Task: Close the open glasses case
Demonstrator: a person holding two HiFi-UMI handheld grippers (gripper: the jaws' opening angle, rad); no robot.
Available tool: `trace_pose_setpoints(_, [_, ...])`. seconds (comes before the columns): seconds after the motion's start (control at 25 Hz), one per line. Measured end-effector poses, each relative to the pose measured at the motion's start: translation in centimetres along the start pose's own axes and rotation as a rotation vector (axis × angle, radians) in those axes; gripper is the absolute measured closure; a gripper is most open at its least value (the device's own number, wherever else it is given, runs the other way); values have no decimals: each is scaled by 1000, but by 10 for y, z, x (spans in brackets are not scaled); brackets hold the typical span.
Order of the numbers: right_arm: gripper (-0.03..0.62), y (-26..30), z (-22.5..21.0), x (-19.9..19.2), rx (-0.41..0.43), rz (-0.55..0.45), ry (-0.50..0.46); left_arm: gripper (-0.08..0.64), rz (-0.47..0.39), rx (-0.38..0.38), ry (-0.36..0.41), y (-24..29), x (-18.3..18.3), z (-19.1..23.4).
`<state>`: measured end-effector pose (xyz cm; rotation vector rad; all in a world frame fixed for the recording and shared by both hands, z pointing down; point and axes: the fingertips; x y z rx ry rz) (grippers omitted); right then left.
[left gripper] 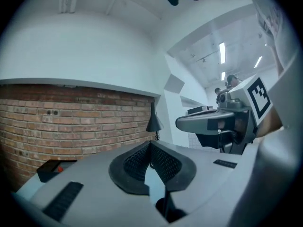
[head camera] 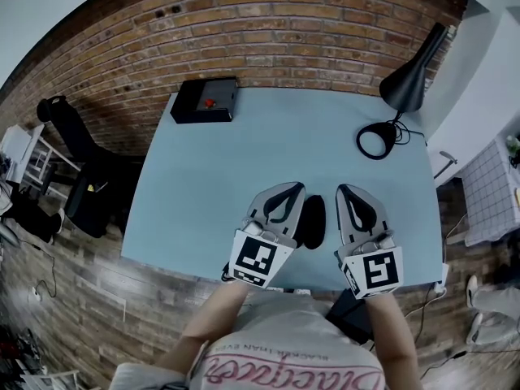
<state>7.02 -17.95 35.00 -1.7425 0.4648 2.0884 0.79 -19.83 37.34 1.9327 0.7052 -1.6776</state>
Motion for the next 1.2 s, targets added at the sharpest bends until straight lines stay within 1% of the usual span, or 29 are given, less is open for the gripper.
trace_pose_setpoints(0.16, [575,-2,11,21,18,-55,-28,552,-58,18,38,-1,22,-1])
trace_pose_setpoints(0.32, [575,-2,14,33,-9,-99,-21,552,-89,27,60,-3,33,-4])
trace_pose_setpoints(0.44, [575,-4,11,31,-9,-77,-32,552,-99,33,74,-3,38,-5])
trace_pose_setpoints(0.72, [575,-1,10,31,-26,-68,-29,552,-127,47,78,-5,47,-2])
trace_pose_setpoints(1.2, [575,7,12,25,-19,-46,-11,552,-115,55,72,-4,44,5])
Point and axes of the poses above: the fingertips, and each gripper's own axes: y forward along the fingers, z to its left, x out of its top, and after that the axes turned 2 degrees about x, right-handed
